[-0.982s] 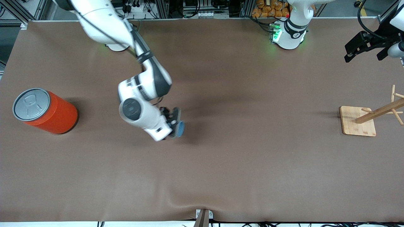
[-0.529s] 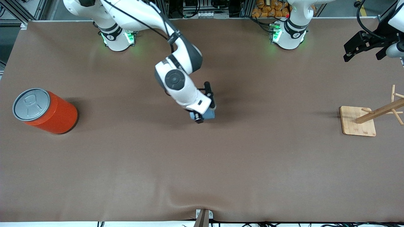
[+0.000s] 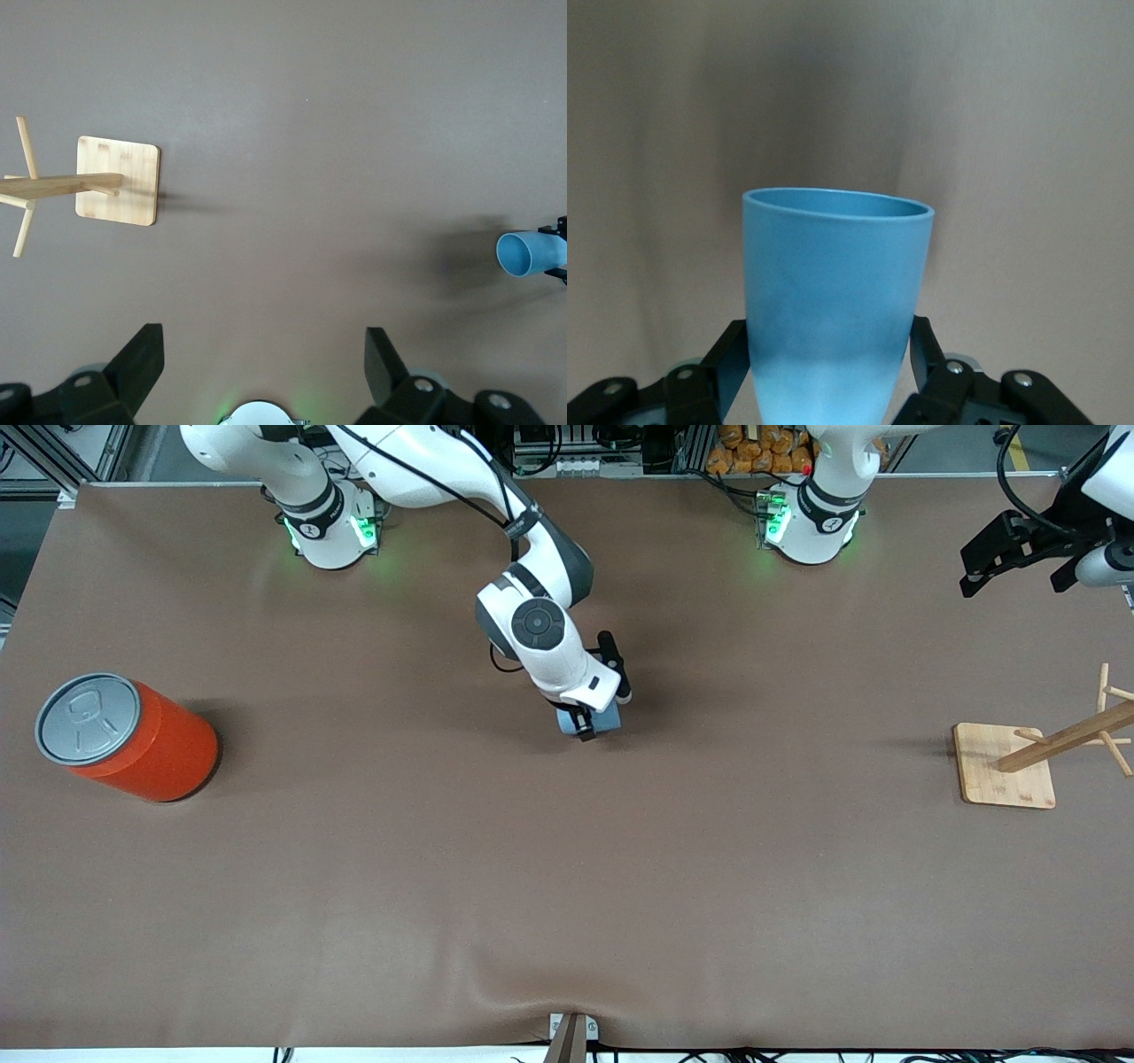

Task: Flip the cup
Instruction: 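Lift the blue cup with the right gripper toward the table middle, then hold the cup with the right gripper while the left gripper approaches, then grasp the cup with the left gripper while the right gripper withdraws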

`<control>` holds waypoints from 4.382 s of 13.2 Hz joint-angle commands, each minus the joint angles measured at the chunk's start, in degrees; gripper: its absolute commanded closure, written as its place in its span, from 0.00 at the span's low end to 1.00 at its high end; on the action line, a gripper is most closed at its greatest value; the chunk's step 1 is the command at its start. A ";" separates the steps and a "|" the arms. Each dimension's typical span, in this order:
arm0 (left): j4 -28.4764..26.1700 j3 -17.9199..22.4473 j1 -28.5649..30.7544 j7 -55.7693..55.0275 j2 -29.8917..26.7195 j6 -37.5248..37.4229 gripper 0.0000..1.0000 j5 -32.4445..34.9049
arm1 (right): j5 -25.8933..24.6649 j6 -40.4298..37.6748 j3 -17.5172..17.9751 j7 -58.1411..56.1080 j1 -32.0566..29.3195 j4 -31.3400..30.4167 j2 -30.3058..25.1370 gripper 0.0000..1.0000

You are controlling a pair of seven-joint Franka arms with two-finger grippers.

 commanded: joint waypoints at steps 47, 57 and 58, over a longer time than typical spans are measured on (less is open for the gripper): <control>-44.55 -18.67 -10.13 44.60 31.13 66.68 0.17 -101.52 | 0.30 -28.34 -2.15 33.06 -45.05 -10.26 -26.42 0.00; -39.55 -18.58 -12.77 48.47 37.81 66.77 0.43 -106.53 | -9.88 -48.28 -4.53 52.29 -47.71 -1.14 -37.95 0.00; -39.54 -18.58 -12.77 48.82 37.82 66.77 0.64 -106.45 | -12.42 -50.56 -4.35 52.92 -47.63 1.49 -37.86 0.00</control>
